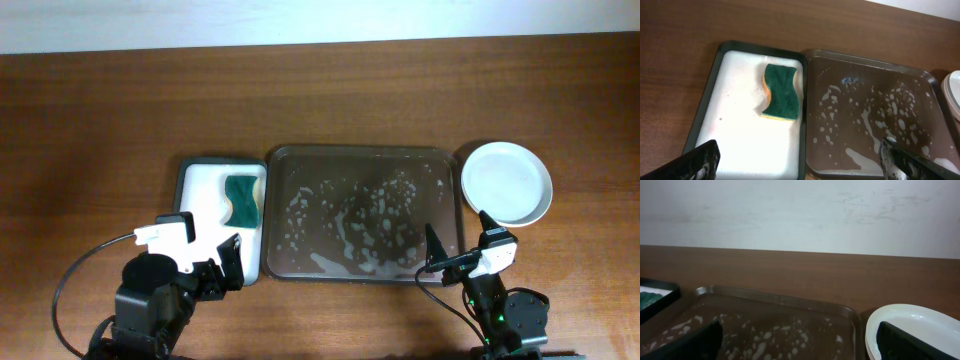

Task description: Clean dirty plates on tray and stack at the side

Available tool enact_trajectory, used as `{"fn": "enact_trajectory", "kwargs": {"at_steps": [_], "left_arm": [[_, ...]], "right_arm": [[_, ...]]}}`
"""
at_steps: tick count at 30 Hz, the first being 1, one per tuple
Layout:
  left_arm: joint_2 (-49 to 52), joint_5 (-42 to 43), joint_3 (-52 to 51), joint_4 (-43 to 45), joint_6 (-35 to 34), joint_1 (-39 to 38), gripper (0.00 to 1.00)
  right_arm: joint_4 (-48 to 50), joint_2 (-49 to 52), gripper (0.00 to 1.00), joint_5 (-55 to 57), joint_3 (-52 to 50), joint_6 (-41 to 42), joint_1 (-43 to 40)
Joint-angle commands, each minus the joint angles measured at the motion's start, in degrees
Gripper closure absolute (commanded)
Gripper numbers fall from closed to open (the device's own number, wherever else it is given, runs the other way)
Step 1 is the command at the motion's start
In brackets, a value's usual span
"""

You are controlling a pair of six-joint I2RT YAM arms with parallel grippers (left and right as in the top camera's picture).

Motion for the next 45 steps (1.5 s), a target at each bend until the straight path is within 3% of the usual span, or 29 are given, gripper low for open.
{"fn": "enact_trajectory", "kwargs": {"at_steps": [1, 19, 25, 28, 32, 35, 37, 45], "left_arm": [[-0.22, -0.81, -0.15, 0.11, -0.55, -0.17, 0.01], [-1.68, -2.21, -0.87, -1.53, 0.96, 0.92, 0.01], [-16.72, 4.48, -19.63, 16.06, 12.09, 11.19, 0.01], [-23.41, 4.37, -29.22, 27.74, 13.49, 11.96, 0.01], [-30.64, 3.63, -42.69, 50.05, 16.09, 11.96, 0.01], [-31.10, 5.88, -43.60, 48.78, 21.81, 12.07, 0.01], [-31.10, 5.88, -43.60, 44.44, 21.79, 12.07, 0.01], [-31.08, 5.90, -43.58, 44.41, 21.79, 12.07, 0.01]], "right_arm": [[-0.37, -0.33, 0.01, 0.31, -0.31, -0.57, 0.04], [-0.37, -0.33, 0.01, 0.31, -0.31, -0.57, 0.04], [-0.37, -0.33, 0.01, 0.31, -0.31, -0.57, 0.04], [-0.37, -0.33, 0.01, 0.31, -0.31, -0.57, 0.04], [-0.37, -0.33, 0.01, 0.31, -0.31, -0.57, 0.04], [-0.37, -0.33, 0.01, 0.31, -0.31, -0.57, 0.04], [-0.37, -0.33, 0.01, 0.31, -0.31, -0.57, 0.04], [-0.37, -0.33, 0.01, 0.31, -0.31, -0.57, 0.04]]}}
